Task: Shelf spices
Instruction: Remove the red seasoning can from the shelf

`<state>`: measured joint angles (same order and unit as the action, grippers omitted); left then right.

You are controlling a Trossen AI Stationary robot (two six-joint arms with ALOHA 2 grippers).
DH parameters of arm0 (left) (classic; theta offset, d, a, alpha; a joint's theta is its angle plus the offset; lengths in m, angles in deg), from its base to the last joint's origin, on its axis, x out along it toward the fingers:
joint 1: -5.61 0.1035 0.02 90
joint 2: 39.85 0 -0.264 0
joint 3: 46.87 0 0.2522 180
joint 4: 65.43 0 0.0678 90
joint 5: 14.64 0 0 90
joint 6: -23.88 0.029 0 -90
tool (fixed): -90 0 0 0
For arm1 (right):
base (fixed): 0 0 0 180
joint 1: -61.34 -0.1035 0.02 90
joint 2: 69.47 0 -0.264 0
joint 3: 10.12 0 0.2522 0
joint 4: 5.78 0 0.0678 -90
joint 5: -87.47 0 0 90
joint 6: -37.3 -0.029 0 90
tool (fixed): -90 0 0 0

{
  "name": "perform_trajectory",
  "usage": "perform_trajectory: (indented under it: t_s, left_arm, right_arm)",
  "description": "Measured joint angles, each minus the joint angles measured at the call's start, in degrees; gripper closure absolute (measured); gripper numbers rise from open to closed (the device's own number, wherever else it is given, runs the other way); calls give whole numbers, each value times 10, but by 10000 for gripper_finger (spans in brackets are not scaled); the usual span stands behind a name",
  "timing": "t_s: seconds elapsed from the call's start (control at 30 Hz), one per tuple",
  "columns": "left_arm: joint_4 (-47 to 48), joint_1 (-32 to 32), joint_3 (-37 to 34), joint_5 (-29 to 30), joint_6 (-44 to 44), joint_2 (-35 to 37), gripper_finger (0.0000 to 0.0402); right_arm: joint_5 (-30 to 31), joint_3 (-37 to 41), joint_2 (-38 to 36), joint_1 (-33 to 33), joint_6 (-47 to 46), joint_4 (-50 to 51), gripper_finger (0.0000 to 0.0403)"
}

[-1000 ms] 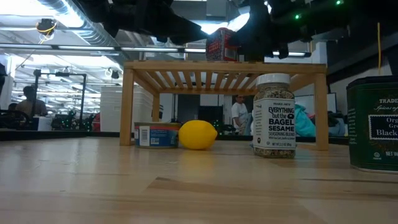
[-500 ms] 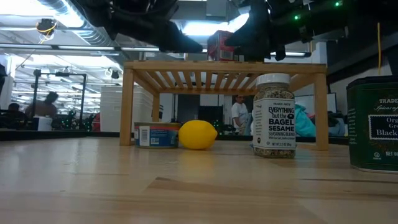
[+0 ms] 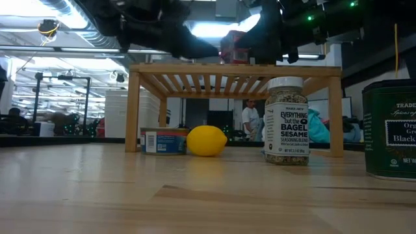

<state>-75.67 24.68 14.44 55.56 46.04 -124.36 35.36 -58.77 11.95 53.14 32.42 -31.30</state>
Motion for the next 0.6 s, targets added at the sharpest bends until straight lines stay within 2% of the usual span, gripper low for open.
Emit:
perform_trajectory:
  t_s: [0.2,0.6]
  left_arm:
    - [-7,-15,2,0,-5,-35,164]
    - [-1,-41,2,12,-5,-28,164]
  right_arm:
    - [0,0,0,0,3,2,143]
    - [-18,0,6,-1,-12,-1,143]
